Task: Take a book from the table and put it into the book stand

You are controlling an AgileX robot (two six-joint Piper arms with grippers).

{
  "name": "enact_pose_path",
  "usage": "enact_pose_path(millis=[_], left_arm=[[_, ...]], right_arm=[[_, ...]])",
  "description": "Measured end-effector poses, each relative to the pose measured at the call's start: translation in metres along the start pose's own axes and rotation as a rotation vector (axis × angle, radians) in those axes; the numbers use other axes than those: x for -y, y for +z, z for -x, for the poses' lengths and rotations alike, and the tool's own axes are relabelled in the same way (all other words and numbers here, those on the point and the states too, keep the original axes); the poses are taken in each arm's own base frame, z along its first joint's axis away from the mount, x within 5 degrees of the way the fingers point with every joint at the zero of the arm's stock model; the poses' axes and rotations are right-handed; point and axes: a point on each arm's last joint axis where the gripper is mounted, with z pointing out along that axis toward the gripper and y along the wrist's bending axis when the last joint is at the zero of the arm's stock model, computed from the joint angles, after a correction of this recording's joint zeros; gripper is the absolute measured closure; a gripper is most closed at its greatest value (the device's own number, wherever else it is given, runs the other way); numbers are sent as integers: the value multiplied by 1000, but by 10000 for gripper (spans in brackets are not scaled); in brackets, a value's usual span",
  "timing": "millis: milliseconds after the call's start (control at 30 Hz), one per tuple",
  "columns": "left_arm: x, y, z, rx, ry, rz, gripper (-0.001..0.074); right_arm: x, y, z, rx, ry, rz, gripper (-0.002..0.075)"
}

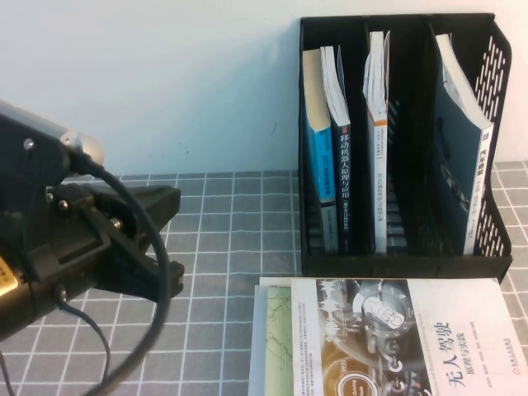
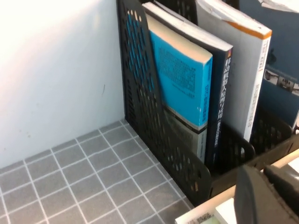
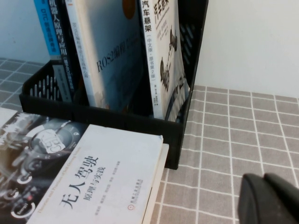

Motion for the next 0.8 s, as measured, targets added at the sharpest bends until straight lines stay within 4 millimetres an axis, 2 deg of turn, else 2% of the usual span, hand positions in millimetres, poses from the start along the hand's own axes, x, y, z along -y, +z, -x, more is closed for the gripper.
enact_pose_path(millis=[100,233,367,433,567,733,800], left_arm=[[-6,-11,-3,18,-21,29,734],[-20,-58,-13,105,-11,135,734],[-27,-104,-44,182,24,275,734],[-28,-118,-64,208,37,336,734],[-31,-123,-116,176,29,445,734],[-37,-110,-182,77,-61,508,734],[-38,-105,-201,40,-93,511,734]], right_arm=[[0,0,0,0,3,3,729],[0,0,0,0,5,4,729],[0,0,0,0,6,5,729],[0,0,0,0,6,5,729],[0,0,0,0,6,5,729],[0,0,0,0,6,5,729],[0,0,0,0,6,5,729]])
